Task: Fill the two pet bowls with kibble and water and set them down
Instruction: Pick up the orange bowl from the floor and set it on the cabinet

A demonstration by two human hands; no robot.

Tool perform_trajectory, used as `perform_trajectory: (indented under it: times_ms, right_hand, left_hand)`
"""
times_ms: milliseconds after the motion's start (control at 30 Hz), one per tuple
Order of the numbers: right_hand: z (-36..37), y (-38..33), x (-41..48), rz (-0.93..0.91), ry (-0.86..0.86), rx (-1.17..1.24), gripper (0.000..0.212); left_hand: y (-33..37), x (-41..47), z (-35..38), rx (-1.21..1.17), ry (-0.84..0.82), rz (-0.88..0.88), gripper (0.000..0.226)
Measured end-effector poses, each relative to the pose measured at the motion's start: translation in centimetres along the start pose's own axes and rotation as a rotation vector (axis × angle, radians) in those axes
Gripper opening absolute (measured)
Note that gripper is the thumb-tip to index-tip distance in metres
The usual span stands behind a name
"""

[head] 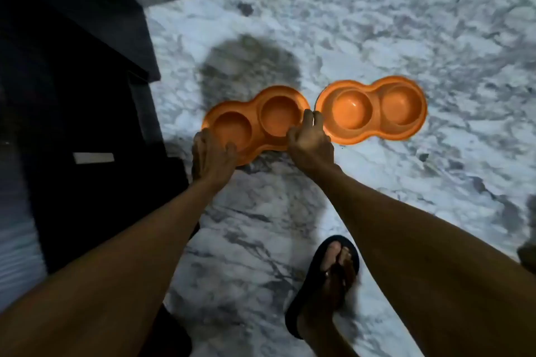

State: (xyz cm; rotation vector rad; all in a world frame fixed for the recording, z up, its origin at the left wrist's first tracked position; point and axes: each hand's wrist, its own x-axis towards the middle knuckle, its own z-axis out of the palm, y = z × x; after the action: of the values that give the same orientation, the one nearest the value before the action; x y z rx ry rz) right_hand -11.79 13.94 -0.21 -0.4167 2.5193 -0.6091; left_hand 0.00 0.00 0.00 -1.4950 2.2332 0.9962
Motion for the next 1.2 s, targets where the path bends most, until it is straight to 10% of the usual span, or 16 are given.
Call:
perform_trajectory:
  times_ms: [133, 567, 1200]
  right_hand:
    - [2.8, 1.2, 2.0, 0.123, 0.090, 0.014, 0.035]
    - [0.8, 0.0, 1.8, 0.232, 0.112, 0.130, 0.043]
    - [-47.0, -24.1, -17.5, 0.203, 0.174, 0.283, 0.051]
  left_hand:
    - [-1.6, 3.5, 2.3, -0.171, 0.055, -0.283, 0.066]
    - [-0.6, 2.2, 0.9, -0.321, 0.166, -0.368, 0.029]
    - [26.3, -30.0, -38.1, -0.453, 0.323, -0.141, 0.035]
